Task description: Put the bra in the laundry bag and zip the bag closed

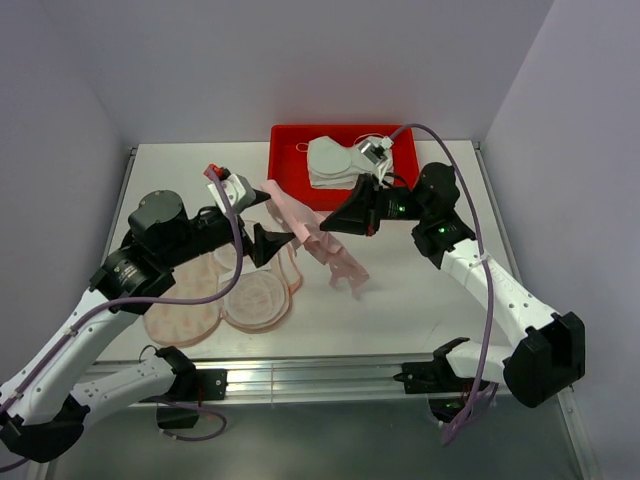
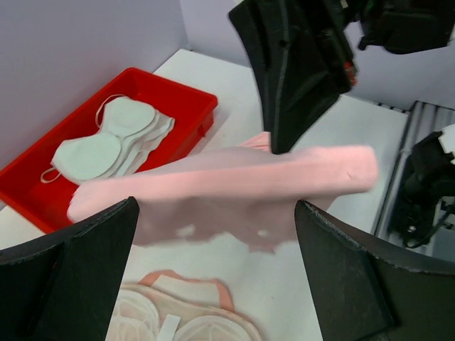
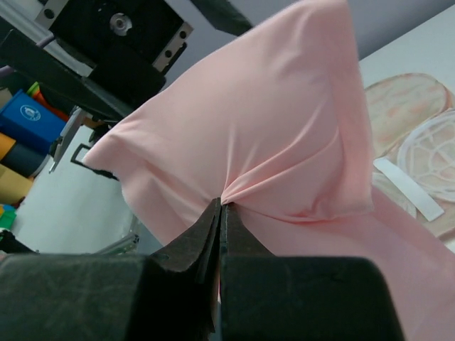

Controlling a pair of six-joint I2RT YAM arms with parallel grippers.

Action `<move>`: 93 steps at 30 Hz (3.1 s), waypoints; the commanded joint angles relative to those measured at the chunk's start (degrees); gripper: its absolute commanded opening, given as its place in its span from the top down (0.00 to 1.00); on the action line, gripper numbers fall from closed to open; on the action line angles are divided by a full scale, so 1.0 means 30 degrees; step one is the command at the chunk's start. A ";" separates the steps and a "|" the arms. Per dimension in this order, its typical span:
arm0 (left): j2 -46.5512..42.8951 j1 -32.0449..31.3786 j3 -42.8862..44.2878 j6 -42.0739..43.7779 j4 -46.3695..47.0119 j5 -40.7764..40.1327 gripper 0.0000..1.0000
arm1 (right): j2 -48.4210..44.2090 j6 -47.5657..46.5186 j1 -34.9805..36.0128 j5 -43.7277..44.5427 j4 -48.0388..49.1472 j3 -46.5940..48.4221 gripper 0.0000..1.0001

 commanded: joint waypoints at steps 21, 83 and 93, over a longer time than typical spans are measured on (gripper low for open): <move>0.0835 -0.4087 0.0323 0.1995 -0.1438 -0.6355 0.01 | -0.0256 -0.2894 0.1166 -0.1063 -0.2251 0.0953 1.00; 0.3853 -0.5670 0.6709 -0.6736 -0.4133 -1.0223 1.00 | -0.4449 -1.2620 0.4154 1.2117 -0.8285 0.0805 0.13; 0.3444 -0.5670 0.6301 -0.6943 -0.3636 -0.7735 0.63 | -0.3538 -0.9225 0.4214 1.2181 -0.3631 0.0104 0.95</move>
